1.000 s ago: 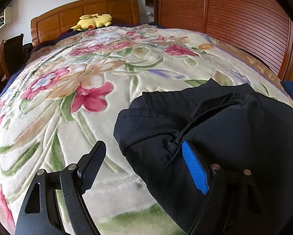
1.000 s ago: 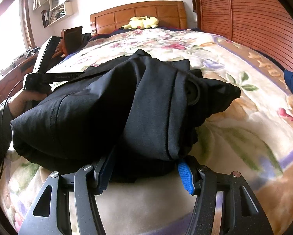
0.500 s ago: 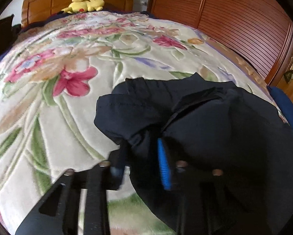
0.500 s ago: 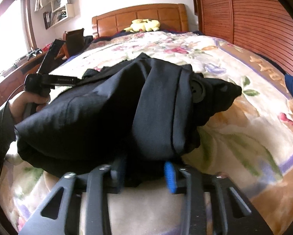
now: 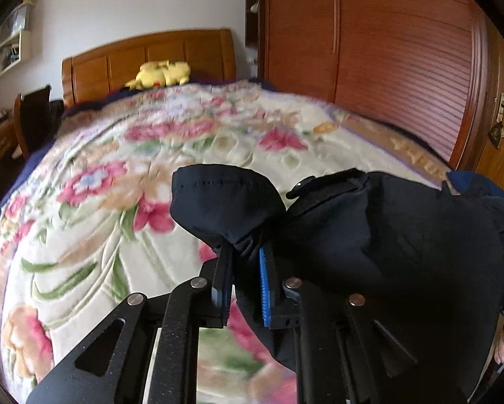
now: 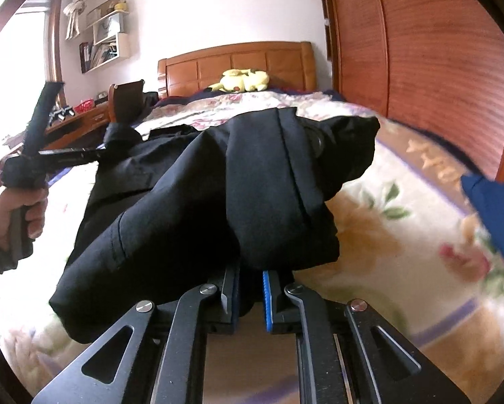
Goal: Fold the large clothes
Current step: 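Lift the coat bundle with both grippers and carry it off the bed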
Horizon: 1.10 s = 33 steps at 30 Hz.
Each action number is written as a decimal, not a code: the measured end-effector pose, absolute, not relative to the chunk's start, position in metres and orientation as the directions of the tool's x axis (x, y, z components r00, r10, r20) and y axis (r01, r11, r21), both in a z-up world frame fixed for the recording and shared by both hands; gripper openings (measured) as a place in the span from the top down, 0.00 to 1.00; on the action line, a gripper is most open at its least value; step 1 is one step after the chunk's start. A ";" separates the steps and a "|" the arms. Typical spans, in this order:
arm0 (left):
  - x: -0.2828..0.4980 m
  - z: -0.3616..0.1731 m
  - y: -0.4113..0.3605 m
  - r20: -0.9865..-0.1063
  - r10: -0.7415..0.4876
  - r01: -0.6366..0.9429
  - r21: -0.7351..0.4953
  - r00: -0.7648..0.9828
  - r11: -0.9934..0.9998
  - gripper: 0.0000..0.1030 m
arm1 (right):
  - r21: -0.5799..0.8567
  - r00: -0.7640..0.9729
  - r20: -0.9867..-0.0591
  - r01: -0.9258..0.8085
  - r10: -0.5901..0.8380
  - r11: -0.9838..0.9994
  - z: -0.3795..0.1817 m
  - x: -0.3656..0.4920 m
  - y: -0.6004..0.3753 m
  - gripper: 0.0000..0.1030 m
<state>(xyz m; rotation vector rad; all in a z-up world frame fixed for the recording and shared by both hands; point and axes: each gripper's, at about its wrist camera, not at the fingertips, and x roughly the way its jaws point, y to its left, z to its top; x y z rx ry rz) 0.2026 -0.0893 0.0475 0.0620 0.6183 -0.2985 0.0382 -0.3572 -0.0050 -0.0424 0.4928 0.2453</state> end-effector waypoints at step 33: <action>0.180 0.122 -0.566 -0.422 -0.668 0.738 0.004 0.613 0.675 0.87 | -0.218 0.859 -0.304 0.358 -0.411 0.908 0.089 -0.109 -0.678 0.90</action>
